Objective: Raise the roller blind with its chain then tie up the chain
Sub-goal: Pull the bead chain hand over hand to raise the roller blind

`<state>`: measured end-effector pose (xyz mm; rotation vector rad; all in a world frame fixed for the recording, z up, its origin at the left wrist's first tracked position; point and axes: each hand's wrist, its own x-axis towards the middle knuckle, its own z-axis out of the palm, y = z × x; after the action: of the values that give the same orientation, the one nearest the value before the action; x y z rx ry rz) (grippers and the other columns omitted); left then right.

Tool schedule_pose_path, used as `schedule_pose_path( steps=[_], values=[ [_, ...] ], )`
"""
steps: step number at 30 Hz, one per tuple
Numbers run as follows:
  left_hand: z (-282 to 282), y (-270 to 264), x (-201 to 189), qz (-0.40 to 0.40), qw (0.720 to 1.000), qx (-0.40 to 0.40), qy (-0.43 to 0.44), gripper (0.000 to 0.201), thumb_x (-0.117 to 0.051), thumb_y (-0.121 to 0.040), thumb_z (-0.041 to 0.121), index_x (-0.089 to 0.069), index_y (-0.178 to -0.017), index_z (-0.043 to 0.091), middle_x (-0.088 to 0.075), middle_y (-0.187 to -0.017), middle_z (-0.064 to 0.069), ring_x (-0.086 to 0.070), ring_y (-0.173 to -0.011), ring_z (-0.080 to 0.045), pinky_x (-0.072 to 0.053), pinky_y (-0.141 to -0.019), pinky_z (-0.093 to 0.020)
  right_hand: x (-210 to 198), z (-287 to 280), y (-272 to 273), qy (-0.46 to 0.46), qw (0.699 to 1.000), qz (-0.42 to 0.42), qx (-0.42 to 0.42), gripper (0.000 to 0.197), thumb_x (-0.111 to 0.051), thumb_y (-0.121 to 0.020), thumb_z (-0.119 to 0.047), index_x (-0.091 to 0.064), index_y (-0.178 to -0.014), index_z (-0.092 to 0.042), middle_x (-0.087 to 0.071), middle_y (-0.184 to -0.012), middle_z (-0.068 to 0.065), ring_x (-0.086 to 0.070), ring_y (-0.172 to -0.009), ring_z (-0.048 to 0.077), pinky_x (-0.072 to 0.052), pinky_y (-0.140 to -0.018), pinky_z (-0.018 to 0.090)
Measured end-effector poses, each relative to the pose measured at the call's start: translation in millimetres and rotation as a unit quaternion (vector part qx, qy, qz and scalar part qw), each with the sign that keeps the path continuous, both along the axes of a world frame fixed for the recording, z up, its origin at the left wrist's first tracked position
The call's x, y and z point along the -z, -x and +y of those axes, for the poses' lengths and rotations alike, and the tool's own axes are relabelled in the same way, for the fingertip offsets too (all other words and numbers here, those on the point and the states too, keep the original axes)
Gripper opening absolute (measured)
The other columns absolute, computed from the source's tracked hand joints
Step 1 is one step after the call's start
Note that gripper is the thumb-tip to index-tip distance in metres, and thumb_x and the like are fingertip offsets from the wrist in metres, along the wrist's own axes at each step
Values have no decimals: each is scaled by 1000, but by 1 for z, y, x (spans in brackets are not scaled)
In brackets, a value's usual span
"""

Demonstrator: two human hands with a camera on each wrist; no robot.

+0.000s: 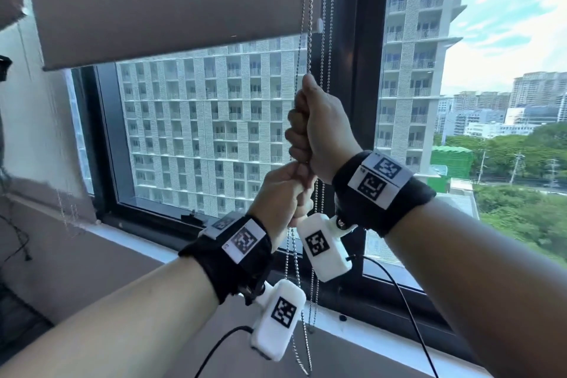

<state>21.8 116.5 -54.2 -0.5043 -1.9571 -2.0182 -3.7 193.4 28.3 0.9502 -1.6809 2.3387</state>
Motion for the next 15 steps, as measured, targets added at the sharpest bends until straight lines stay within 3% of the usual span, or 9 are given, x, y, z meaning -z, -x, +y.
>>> schedule_pose_path(
  steps=[6, 9, 11, 13, 15],
  values=[
    [-7, -3, 10, -14, 1000, -4, 27, 38, -32, -85, -7, -43, -59, 19, -30, -44, 6, -19, -38, -10, -15, -36, -18, 14, -4, 1, 6, 1000, 22, 10, 49, -37, -103, -41, -29, -57, -24, -23, -44, -7, -15, -34, 10, -17, -38, 14],
    [-11, -2, 14, -21, 998, -9, 58, 33, -38, -93, 1, -49, -65, 16, -36, -47, 7, -27, -41, -8, -23, -39, -18, 22, -1, 2, 3, 999, 36, 8, 48, -36, -104, -38, -30, -59, -23, -24, -44, -8, -16, -33, 9, -18, -36, 13],
    [-14, 1, 14, -12, 996, -29, 86, 26, -43, -96, 11, -55, -73, 14, -48, -59, 3, -39, -51, -9, -33, -47, -18, 27, 3, 5, 6, 999, 47, 17, 47, -36, -104, -35, -30, -59, -22, -24, -44, -7, -16, -33, 9, -18, -35, 14],
    [-18, 6, 11, 3, 992, -63, 112, 17, -47, -94, 20, -60, -85, 13, -61, -77, 0, -53, -70, -13, -44, -64, -24, 33, 6, 9, 13, 998, 56, 27, 48, -37, -104, -33, -30, -58, -21, -25, -43, -7, -18, -32, 8, -19, -35, 14],
    [-20, 11, 5, 8, 993, -69, 98, 22, -51, -89, 29, -64, -95, 12, -68, -90, -3, -59, -87, -17, -45, -81, -33, 41, 9, 13, 9, 997, 60, 42, 50, -38, -104, -33, -32, -57, -20, -27, -41, -8, -21, -31, 7, -21, -34, 15]
  ],
)
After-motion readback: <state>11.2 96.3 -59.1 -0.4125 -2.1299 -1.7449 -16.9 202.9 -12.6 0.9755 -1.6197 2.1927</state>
